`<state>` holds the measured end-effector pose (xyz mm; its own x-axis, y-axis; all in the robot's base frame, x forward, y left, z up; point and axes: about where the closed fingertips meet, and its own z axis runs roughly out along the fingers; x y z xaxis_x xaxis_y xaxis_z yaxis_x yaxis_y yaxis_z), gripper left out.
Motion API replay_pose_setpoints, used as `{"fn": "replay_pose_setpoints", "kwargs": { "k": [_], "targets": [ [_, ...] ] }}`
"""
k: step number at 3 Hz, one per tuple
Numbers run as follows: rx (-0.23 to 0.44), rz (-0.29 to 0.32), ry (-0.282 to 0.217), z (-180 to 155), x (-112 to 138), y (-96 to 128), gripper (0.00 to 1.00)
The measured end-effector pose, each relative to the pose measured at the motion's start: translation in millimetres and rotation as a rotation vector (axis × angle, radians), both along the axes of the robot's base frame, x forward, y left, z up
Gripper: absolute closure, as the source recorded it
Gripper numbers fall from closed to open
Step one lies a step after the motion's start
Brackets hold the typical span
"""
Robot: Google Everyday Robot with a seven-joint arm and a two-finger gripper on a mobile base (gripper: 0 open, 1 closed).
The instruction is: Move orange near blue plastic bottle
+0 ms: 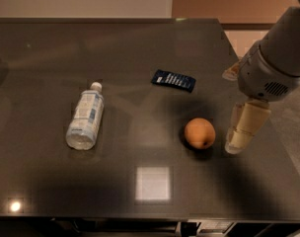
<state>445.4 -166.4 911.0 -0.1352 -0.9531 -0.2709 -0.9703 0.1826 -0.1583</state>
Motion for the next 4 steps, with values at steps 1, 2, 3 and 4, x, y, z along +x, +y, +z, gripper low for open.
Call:
{"fn": "replay_pose_setpoints", "kwargs": {
  "k": [1, 2, 3, 4],
  "targets": [
    [0.008, 0.035, 0.027, -23, 4, 16, 0.0],
    [0.008, 0.057, 0.049, -43, 7, 26, 0.0],
    [0.012, 0.078, 0.067, -55, 5, 34, 0.0],
    [0.02, 0.097, 0.079, -63, 2, 41, 0.18]
  ]
}}
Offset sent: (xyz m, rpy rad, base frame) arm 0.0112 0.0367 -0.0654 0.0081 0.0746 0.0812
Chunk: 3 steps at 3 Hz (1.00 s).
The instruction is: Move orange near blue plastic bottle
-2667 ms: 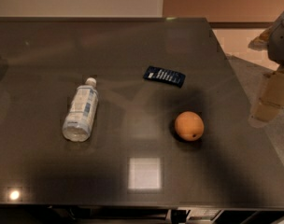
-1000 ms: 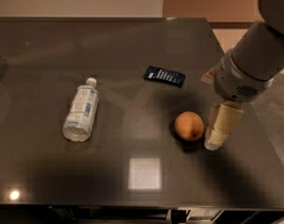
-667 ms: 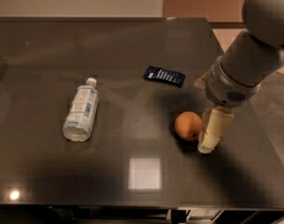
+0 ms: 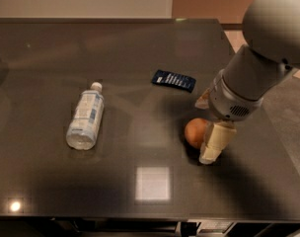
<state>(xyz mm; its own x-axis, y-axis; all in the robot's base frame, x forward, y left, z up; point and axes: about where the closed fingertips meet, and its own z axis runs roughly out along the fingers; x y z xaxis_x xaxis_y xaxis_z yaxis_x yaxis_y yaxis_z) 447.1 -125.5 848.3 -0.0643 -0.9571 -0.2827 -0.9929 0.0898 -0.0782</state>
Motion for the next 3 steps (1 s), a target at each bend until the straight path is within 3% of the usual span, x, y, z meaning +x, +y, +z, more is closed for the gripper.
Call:
{"fn": "replay_pose_setpoints", "kwargs": {
  "k": [2, 3],
  "targets": [
    [0.011, 0.012, 0.008, 0, -2, 6, 0.64],
    [0.01, -0.005, -0.006, 11, 10, 15, 0.87]
  ]
}}
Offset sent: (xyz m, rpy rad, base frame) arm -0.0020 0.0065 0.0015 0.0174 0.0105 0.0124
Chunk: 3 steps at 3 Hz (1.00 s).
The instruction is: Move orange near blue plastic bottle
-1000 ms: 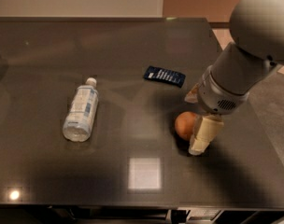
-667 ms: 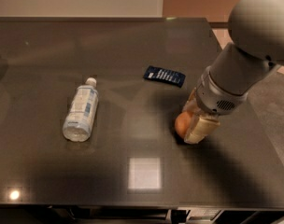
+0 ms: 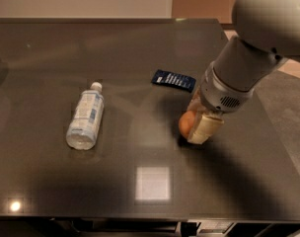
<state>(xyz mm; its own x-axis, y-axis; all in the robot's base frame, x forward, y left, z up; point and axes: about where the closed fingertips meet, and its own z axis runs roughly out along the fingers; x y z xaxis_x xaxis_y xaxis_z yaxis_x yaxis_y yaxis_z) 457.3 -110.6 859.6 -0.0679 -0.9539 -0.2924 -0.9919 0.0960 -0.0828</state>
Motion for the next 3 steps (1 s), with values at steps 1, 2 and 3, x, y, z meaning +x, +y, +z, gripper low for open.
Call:
{"fn": "replay_pose_setpoints", "kwargs": {
  "k": [1, 2, 3],
  "targets": [
    [0.02, -0.006, -0.012, 14, 23, 18, 1.0],
    [0.048, -0.003, -0.022, 26, 47, 40, 1.0],
    [0.079, 0.013, -0.017, 29, 66, 65, 1.0]
  ]
}}
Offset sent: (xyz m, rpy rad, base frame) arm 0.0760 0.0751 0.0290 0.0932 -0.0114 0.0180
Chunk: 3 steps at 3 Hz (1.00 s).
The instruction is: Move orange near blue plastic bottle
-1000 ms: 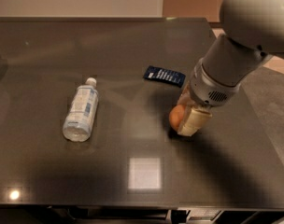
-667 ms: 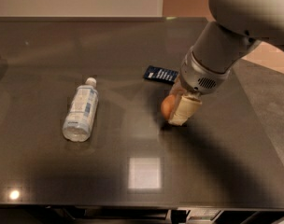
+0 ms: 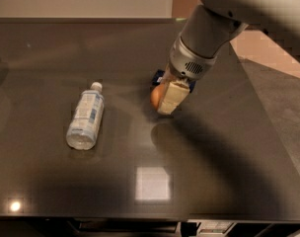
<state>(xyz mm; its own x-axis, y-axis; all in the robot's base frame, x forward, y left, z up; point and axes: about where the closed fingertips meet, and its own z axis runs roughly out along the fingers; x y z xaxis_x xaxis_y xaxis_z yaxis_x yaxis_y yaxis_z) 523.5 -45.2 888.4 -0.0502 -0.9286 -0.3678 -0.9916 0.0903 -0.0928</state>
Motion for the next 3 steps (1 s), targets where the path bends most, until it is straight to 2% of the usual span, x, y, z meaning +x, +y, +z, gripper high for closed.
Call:
{"fn": "replay_pose_setpoints", "kwargs": {
  "k": [1, 2, 3],
  "targets": [
    [0.005, 0.004, 0.001, 0, 3, 5, 1.0],
    [0.005, 0.084, 0.021, -18, -5, 48, 1.0],
    [0.012, 0.119, 0.025, -30, -9, 74, 1.0]
  ]
}}
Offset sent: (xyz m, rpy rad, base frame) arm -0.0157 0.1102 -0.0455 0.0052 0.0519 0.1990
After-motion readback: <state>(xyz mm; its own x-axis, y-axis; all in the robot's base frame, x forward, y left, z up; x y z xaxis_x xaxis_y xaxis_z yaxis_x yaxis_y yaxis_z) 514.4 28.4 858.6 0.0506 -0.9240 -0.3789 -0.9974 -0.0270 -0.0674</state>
